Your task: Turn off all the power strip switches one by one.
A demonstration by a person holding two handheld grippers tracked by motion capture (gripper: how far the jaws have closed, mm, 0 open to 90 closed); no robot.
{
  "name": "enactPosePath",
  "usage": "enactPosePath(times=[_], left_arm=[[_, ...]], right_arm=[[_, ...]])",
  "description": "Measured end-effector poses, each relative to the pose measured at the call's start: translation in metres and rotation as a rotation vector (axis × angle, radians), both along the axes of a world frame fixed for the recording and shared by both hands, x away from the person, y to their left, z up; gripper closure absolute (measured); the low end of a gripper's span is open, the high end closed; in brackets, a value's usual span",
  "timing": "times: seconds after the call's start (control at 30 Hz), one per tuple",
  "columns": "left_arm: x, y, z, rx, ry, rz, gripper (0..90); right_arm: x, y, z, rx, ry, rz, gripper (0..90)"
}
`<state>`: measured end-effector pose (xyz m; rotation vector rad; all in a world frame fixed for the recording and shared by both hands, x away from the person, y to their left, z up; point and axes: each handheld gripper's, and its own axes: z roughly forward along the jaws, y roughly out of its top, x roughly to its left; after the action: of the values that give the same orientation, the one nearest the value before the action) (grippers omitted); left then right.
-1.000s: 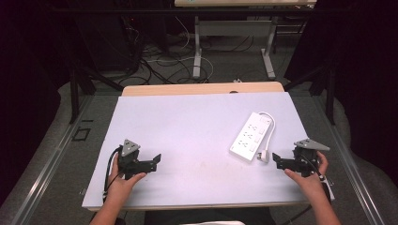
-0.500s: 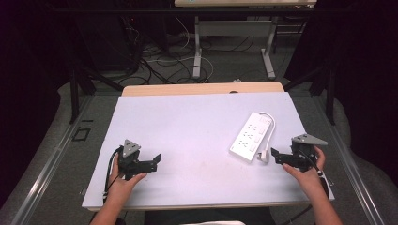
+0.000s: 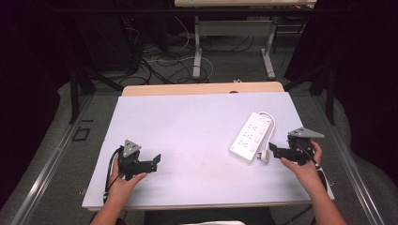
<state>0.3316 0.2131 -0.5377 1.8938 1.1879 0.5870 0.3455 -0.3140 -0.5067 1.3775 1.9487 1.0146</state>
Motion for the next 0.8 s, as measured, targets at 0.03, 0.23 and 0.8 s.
enactPosePath(times=[0.03, 0.23, 0.8], left_arm=[[0.0, 0.0, 0.0, -0.001, 0.001, -0.001, 1.9], [0.0, 0.0, 0.0, -0.002, 0.005, 0.001, 1.9], [0.0, 0.0, -0.001, -0.017, 0.013, 0.001, 1.9]], right_arm=[[0.001, 0.001, 0.001, 0.004, 0.0, 0.0, 19.3], [0.006, 0.0, 0.007, 0.004, 0.005, 0.001, 22.7], [0.025, 0.003, 0.022, -0.027, 0.032, 0.023, 32.0]])
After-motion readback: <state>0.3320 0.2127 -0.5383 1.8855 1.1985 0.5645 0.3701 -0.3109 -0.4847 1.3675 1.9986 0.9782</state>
